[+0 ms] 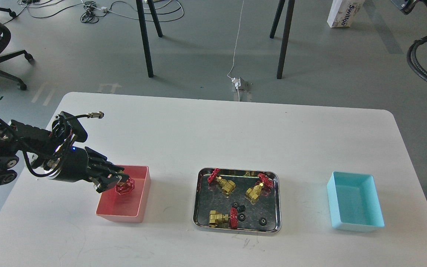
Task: Place valve in pink box and gear in blue box
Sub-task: 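Lift the brass valve and carry it over the pink box, then lower the valve into the pink box and open the left gripper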
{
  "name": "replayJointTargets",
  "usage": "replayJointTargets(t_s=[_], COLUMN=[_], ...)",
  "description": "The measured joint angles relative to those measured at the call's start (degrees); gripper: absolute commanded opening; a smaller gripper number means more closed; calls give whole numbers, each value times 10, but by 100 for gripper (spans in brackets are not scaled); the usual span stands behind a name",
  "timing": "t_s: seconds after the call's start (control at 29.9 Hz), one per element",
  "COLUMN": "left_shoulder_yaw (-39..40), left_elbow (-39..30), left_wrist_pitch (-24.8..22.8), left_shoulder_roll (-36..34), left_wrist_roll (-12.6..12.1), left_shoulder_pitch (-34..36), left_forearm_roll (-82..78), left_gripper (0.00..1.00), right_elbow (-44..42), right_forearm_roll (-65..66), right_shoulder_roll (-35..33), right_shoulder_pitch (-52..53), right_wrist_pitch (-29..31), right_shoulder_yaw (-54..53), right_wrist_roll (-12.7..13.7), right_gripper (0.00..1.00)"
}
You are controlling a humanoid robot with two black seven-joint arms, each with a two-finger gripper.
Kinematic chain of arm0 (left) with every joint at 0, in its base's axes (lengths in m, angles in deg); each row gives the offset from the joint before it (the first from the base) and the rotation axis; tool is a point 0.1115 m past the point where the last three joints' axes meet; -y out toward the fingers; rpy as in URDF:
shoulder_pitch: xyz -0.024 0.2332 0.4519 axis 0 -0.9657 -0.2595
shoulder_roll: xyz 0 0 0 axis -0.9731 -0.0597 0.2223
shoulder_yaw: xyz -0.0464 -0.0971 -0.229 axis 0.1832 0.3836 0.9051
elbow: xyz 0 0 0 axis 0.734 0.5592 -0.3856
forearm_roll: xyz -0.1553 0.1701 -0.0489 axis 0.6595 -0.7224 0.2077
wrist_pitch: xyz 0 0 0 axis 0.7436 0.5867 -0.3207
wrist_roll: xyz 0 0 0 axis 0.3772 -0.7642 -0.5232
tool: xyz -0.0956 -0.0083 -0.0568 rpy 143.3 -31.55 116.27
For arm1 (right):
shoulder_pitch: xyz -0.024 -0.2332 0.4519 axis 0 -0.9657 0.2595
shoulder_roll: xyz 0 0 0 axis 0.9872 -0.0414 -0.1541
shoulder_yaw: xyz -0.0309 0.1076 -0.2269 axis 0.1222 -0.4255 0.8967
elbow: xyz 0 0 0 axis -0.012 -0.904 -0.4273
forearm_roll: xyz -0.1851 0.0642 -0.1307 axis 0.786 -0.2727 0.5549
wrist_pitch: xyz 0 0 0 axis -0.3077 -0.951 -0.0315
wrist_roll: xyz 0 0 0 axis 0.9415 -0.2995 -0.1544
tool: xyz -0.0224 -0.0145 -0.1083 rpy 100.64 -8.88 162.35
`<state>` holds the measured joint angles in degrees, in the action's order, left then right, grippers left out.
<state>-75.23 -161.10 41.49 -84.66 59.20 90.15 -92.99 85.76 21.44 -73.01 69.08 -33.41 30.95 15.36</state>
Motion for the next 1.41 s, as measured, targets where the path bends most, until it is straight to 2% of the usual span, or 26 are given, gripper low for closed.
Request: replayJointTargets(t_s=[0.4,0.57,1.07,1.41], left_shoulder_yaw=[0,0,3,55], left_elbow=[55,62,70,48], left_wrist_pitch=[1,1,3,-3], left_shoulder_roll=[51,57,58,43], left_wrist_roll=[0,0,0,0], left_shoulder_pitch=[-30,-36,-55,-54], left_forearm_roll=[1,1,4,9], left_gripper=[23,28,58,77], right_elbow=[0,0,0,0], right_forearm_roll=[0,0,0,0], right_shoulder_roll=[-1,-1,-1,-1], right_shoulder_pitch=[-11,-12,-16,-16], right_wrist_pitch=[4,4,4,5], right_shoulder_yaw=[-5,-5,-7,-7], right_wrist_roll=[-3,-3,-4,-4], right_gripper=[100,100,100,100])
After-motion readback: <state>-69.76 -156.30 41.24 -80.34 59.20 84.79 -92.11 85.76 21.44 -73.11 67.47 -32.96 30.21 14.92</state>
